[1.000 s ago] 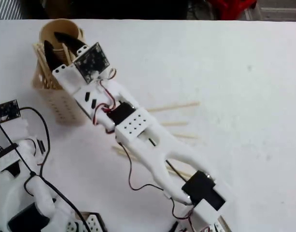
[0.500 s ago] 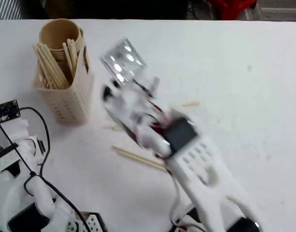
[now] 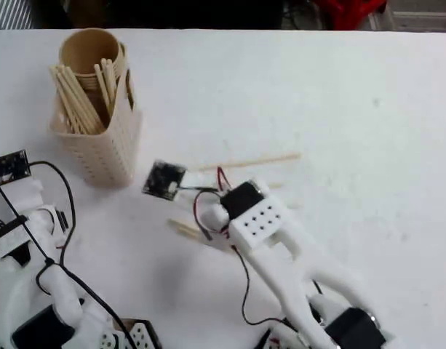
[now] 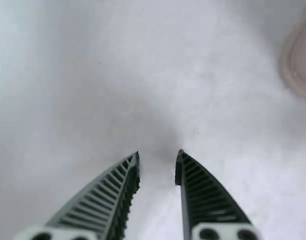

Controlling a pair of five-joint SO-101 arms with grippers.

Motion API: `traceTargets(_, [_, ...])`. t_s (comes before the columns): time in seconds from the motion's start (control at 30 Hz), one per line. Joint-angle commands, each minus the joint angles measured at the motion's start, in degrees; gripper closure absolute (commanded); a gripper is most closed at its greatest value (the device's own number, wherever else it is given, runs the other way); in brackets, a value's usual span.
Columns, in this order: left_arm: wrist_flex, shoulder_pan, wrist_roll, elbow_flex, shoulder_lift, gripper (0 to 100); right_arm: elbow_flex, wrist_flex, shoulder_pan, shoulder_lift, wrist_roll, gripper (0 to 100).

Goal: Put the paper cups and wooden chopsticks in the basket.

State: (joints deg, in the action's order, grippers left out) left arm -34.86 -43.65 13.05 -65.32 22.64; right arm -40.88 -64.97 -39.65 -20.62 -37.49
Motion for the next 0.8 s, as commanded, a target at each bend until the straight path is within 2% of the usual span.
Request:
traceTargets(0.0, [1.14,0.66,-0.35,0.09,0.92,86,-4.92,10.59,2.33,2.15,-3.43,79.3])
traceTargets(0.17, [1.14,0.66,-0.35,0.09,0.92,86,-10.46,21.32,3.47,5.67,-4.22,79.3])
traceTargets(0.3, [1.14,0.66,-0.35,0.09,0.92,86,-11.34,24.84,3.47,9.45,-4.22,79.3])
traceTargets(0.57, [1.14,0.66,-0.35,0.09,0.92,86,-9.58,22.90,3.47,12.44,-3.69,79.1])
traceTargets(0.77, [1.14,0.66,-0.35,0.09,0.92,86,-6.42,15.69,4.53,2.68,0.35,79.0])
